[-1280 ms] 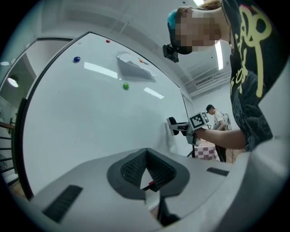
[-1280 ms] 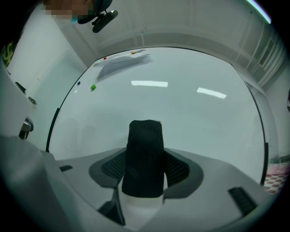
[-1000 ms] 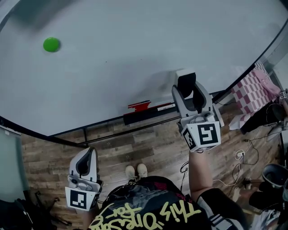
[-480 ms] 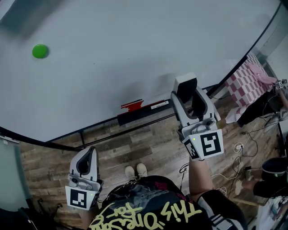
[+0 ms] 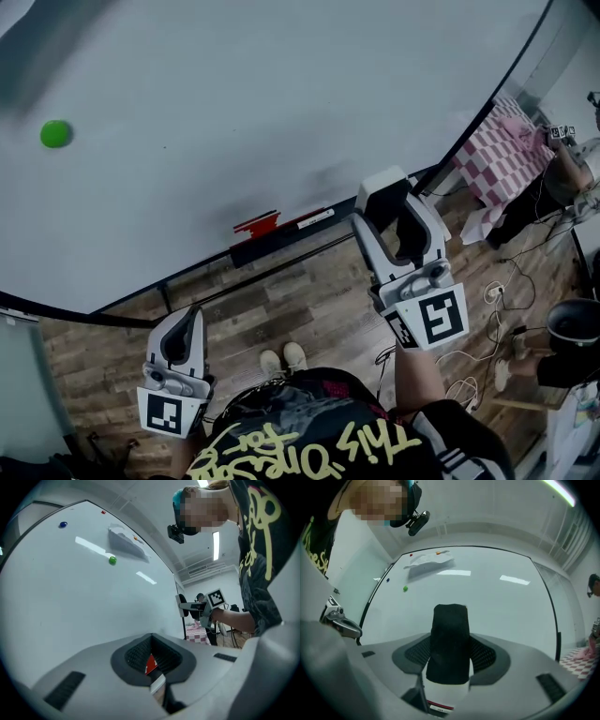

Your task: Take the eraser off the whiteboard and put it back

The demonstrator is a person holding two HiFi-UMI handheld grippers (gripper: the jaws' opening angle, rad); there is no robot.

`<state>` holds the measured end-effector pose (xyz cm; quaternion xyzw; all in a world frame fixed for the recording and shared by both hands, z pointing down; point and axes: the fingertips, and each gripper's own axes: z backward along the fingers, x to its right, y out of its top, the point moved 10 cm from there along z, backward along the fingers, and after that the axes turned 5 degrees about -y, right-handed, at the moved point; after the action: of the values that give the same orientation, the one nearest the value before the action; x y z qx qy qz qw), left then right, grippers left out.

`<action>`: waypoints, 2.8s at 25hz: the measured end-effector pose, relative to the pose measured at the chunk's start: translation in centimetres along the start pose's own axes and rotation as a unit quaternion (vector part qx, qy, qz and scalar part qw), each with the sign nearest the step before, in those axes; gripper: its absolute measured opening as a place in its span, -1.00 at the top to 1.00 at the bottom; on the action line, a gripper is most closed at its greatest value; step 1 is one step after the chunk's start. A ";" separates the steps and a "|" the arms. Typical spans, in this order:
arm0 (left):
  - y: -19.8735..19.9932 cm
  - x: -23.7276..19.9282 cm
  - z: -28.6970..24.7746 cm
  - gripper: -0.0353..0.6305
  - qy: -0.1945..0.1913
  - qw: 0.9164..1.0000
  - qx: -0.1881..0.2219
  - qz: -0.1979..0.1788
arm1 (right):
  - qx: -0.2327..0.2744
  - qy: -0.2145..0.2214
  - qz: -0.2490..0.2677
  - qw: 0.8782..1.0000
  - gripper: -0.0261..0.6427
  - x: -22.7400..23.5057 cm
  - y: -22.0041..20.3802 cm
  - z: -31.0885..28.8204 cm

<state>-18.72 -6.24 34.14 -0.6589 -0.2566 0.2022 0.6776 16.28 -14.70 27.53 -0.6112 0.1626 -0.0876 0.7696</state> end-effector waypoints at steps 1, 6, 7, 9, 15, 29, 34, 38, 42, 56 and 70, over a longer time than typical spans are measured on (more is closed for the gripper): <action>0.0 0.0 -0.2 0.88 -0.003 1.000 -0.001 0.000 | 0.001 0.000 0.000 1.000 0.21 0.0 0.0 0.3; 0.2 -0.1 -1.5 0.88 -0.020 1.000 0.003 -0.003 | 0.000 0.001 -0.006 1.000 0.21 0.0 -0.4 1.2; 0.3 -0.1 -1.7 0.88 -0.023 1.000 0.004 -0.004 | -0.003 0.000 -0.008 1.000 0.21 0.0 -0.5 1.3; 0.3 -0.2 -2.2 0.88 -0.029 1.000 0.004 -0.004 | -0.006 -0.003 -0.013 1.000 0.21 0.1 -0.6 1.7; 0.3 -0.2 -3.0 0.88 -0.043 0.999 0.006 -0.008 | -0.010 -0.008 -0.021 1.000 0.21 0.3 -1.1 2.5; 0.5 -0.1 -3.8 0.88 -0.051 0.999 0.001 -0.009 | -0.015 -0.001 -0.019 1.000 0.21 0.5 -1.2 2.1; 0.3 -0.2 -3.6 0.88 -0.043 0.999 0.002 -0.009 | -0.014 0.007 -0.020 1.000 0.21 0.3 -1.4 1.6; 0.3 -0.5 -3.3 0.88 -0.034 0.999 0.003 -0.008 | -0.010 0.013 -0.020 1.000 0.21 0.2 -1.3 1.0; 0.4 -0.7 -3.2 0.88 -0.026 1.000 0.005 -0.009 | -0.008 0.018 -0.021 1.000 0.21 0.1 -1.2 0.4; 0.1 -0.8 -0.2 0.88 0.026 1.000 0.005 -0.009 | 0.000 0.043 -0.022 0.999 0.21 -0.6 -1.2 -1.8; 0.2 -1.1 3.8 0.88 0.109 0.994 -0.002 -0.005 | 0.009 0.076 -0.022 0.997 0.21 -1.9 -0.9 -6.3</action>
<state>-21.94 -3.92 33.88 -0.6767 -0.1847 0.1249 0.7017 12.33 -20.07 27.41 -0.5990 0.2059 -0.1522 0.7587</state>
